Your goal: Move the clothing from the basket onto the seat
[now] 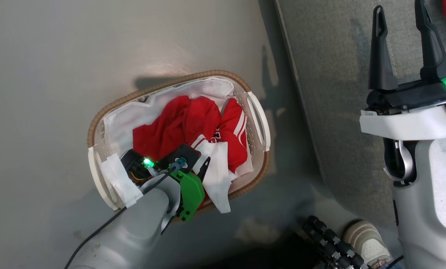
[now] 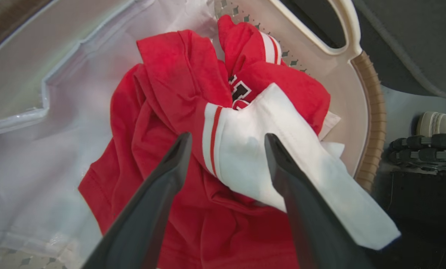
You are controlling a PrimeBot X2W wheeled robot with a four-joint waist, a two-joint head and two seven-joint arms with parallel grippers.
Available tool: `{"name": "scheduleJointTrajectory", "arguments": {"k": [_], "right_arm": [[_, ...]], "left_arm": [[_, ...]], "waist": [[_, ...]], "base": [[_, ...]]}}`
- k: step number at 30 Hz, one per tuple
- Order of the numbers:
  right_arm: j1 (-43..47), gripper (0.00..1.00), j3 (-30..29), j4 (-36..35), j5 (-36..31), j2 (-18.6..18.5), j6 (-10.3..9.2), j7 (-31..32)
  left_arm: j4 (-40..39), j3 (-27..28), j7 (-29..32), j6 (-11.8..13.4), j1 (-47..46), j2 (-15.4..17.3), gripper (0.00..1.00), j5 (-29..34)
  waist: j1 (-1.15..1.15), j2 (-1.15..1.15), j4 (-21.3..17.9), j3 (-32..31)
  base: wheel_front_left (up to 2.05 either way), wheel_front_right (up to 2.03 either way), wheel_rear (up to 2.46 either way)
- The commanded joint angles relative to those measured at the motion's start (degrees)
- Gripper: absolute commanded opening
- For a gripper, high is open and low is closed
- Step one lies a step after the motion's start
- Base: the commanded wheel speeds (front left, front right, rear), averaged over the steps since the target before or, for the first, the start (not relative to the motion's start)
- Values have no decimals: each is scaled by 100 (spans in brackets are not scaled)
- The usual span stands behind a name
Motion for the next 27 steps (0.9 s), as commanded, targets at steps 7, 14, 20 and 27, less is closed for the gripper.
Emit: {"name": "scheduleJointTrajectory", "arguments": {"k": [7, 14, 20, 27], "right_arm": [[-230, 100, 50, -246, 89, -8, -6, -12], [-294, 100, 132, -368, 137, -10, -6, -12], [-275, 100, 115, -314, 110, -10, -6, -12], [-250, 100, 87, -170, 16, -11, -6, -12]], "left_arm": [[513, 40, 134, 144, -470, 45, 100, -274], [745, 94, 191, 393, -665, 43, 99, -512], [787, 1, 104, 291, -716, 42, 0, -670], [721, -100, -255, 229, -713, 41, 0, -721]], "waist": [[0, 0, -447, 869], [0, 0, -475, 1044], [0, 0, -430, 1009], [0, 0, -183, 649]], "base": [[0, 0, 0], [0, 0, 0], [0, 0, 0], [0, 0, 0]]}}
